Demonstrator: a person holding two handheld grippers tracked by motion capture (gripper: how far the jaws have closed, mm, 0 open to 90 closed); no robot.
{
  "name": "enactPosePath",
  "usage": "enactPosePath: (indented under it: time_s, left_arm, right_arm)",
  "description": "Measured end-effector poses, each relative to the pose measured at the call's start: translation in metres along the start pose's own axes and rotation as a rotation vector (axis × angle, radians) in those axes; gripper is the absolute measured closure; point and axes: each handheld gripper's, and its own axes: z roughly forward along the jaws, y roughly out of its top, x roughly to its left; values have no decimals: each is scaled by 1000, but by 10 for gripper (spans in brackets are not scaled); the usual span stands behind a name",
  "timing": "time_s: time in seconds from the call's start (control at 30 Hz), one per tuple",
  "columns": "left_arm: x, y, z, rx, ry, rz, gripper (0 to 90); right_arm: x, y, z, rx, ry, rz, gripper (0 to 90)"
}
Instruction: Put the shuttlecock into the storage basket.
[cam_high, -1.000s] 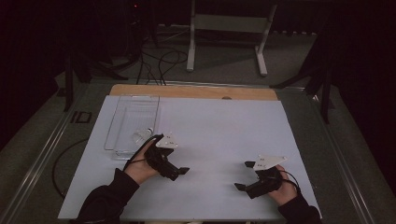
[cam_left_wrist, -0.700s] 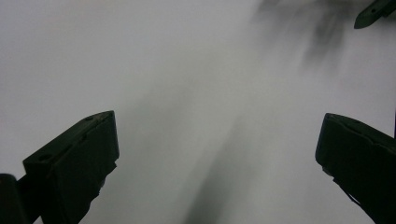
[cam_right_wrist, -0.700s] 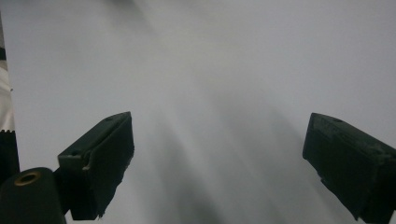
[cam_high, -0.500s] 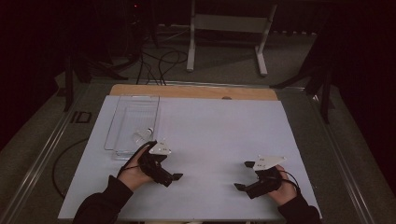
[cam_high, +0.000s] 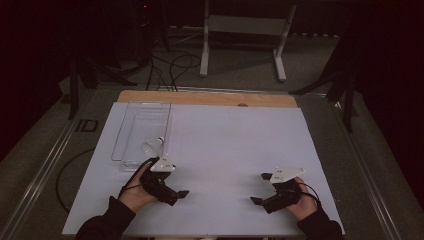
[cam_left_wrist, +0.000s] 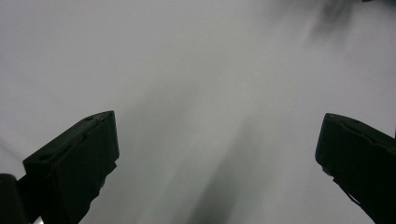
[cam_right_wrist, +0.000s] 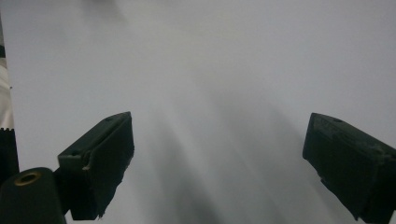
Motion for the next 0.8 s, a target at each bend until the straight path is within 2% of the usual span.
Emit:
enactPosePath:
  time_s: [0.37, 0.6, 0.8]
  left_arm:
    - [1, -17, -7, -3, 26, -37, 0]
    - [3, -30, -15, -18, 62, -67, 0]
    - [2, -38, -17, -11, 89, -84, 0]
  right_arm:
    - [0, 0, 0, 3, -1, 2, 91]
    - [0, -1, 0, 5, -2, 3, 91]
    - [0, -1, 1, 8, -2, 1, 91]
